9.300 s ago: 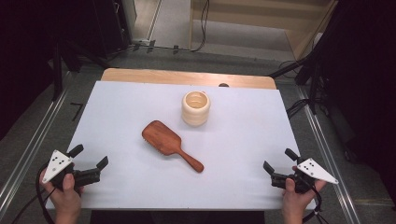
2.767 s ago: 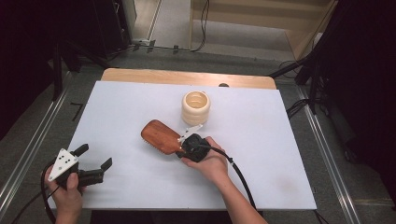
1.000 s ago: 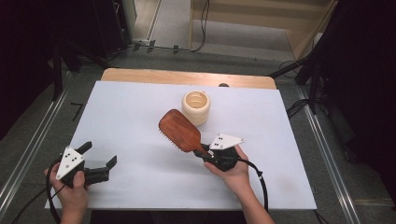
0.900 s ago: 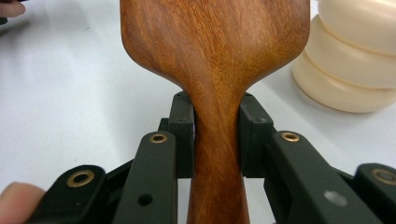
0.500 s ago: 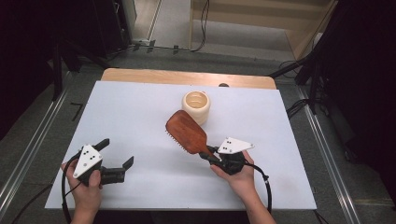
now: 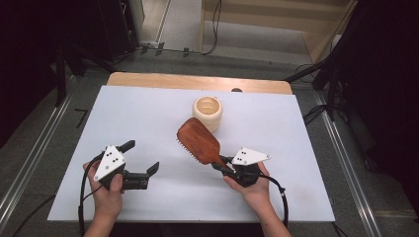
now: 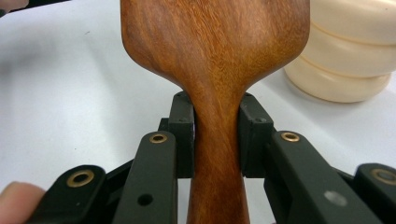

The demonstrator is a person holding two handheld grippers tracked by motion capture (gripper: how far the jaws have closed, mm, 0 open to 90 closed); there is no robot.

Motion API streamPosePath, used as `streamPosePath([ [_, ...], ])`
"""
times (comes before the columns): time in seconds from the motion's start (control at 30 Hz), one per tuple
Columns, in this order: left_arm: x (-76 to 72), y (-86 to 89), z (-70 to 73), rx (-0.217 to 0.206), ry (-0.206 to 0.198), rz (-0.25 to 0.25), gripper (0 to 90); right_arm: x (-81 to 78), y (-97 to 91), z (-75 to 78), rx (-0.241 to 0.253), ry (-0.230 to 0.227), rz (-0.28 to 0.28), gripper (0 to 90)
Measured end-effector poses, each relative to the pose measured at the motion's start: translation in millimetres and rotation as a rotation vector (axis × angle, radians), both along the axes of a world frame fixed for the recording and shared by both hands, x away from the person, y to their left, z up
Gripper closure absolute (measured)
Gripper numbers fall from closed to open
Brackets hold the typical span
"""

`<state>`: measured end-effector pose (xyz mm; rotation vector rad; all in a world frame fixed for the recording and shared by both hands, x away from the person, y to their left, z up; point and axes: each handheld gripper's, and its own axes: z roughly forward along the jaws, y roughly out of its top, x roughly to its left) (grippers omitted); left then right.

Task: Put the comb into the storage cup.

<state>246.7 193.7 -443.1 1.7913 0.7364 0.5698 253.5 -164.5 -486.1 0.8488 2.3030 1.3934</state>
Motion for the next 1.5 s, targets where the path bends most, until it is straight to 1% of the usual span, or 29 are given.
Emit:
streamPosePath([
  [0.1,1.8,-7.6,1.7,-0.009,0.002,-0.019,0.0,-0.6,0.9,-0.5,0.007,-0.002,-0.003,69.9],
  [0.17,3.4,-12.8,3.4,-0.029,0.004,-0.033,0.0,-0.8,1.5,-1.0,0.012,-0.005,-0.002,69.9],
  [0.23,5.0,-17.2,5.2,-0.044,0.007,-0.035,0.0,-1.4,2.3,-1.4,0.013,-0.009,0.001,69.9],
  [0.3,7.3,-21.8,6.2,-0.070,0.012,-0.038,0.0,-1.8,3.0,-1.9,0.012,-0.013,0.002,69.9],
  [0.4,10.5,-29.5,7.6,-0.085,0.024,-0.031,0.0,-1.6,3.9,-2.7,0.014,-0.016,-0.002,69.9],
  [0.47,11.8,-33.6,8.6,-0.093,0.027,-0.036,0.0,-2.0,4.3,-2.9,0.017,-0.018,-0.003,69.9],
  [0.53,13.8,-38.6,9.3,-0.112,0.037,-0.050,0.0,-2.6,4.7,-2.8,0.019,-0.020,-0.003,69.9],
  [0.67,17.8,-46.8,9.8,-0.121,0.044,-0.071,0.0,-3.2,5.6,-2.8,0.026,-0.032,-0.003,69.9],
  [0.7,18.5,-48.9,10.1,-0.119,0.049,-0.071,0.0,-3.5,5.9,-2.8,0.029,-0.032,-0.003,69.9],
  [0.77,20.4,-52.8,11.0,-0.123,0.063,-0.092,0.0,-4.2,6.7,-2.7,0.031,-0.035,-0.002,69.9],
  [0.83,21.8,-56.6,11.5,-0.122,0.067,-0.098,0.0,-4.5,7.3,-2.5,0.032,-0.038,-0.002,69.9],
  [0.87,23.0,-58.7,11.6,-0.124,0.076,-0.106,0.0,-4.6,7.4,-2.5,0.032,-0.042,-0.004,69.9],
  [0.97,25.6,-65.6,11.4,-0.124,0.087,-0.112,0.0,-5.0,7.9,-2.3,0.037,-0.046,-0.005,69.9],
  [1.13,28.6,-72.5,12.3,-0.143,0.099,-0.110,0.0,-6.2,8.7,-1.4,0.043,-0.057,-0.006,69.9],
  [1.23,29.9,-76.3,12.9,-0.164,0.107,-0.110,0.0,-6.9,9.0,-0.7,0.047,-0.064,-0.008,69.9],
  [1.3,30.1,-79.7,13.8,-0.167,0.111,-0.097,0.0,-7.5,9.3,-0.3,0.049,-0.067,-0.010,69.9],
  [1.4,31.0,-84.6,15.3,-0.184,0.121,-0.099,0.0,-8.6,10.1,0.2,0.057,-0.078,-0.014,69.9],
  [1.5,32.4,-88.9,16.1,-0.191,0.125,-0.101,0.0,-10.0,10.9,1.6,0.064,-0.088,-0.016,69.9],
])
